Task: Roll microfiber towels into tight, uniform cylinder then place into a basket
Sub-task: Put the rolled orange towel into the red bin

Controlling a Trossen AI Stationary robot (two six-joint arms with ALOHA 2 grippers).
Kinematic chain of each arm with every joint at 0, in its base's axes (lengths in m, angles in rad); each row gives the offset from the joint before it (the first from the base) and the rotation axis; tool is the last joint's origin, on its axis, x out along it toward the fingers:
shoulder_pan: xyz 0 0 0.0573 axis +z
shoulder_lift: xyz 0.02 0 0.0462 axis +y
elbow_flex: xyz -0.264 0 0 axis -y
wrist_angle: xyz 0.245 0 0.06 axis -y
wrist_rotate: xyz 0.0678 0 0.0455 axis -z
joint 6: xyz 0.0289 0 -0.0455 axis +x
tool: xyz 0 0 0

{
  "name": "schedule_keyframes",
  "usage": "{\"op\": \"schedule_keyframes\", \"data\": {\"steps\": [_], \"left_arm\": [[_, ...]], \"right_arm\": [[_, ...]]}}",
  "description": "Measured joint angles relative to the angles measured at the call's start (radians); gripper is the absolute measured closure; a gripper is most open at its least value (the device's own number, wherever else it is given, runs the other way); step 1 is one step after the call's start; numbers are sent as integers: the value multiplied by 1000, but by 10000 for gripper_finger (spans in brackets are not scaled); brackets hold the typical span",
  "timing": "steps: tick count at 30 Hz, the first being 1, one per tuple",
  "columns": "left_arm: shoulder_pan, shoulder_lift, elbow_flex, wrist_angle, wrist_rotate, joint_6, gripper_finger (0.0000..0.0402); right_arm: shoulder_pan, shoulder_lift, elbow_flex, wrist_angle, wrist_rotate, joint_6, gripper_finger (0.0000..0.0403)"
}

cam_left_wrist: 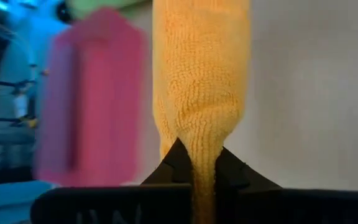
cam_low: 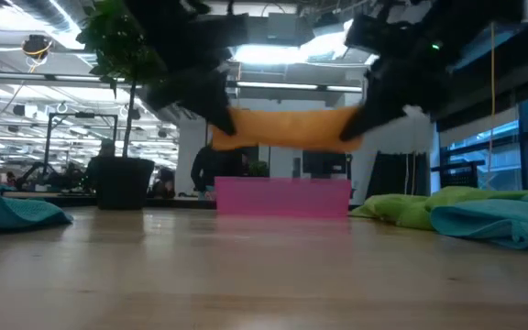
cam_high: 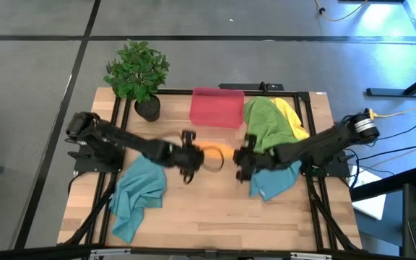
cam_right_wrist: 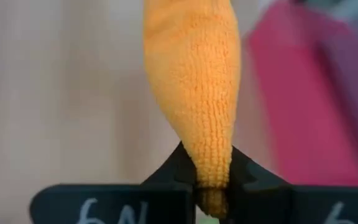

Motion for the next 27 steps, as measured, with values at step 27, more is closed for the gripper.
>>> {"op": "schedule_keyframes", "data": {"steps": [27], "left_arm": [[771, 142, 3, 451, 576, 505, 396]], "right_arm": [[-842, 184, 2, 400, -535, -487, 377]]}}
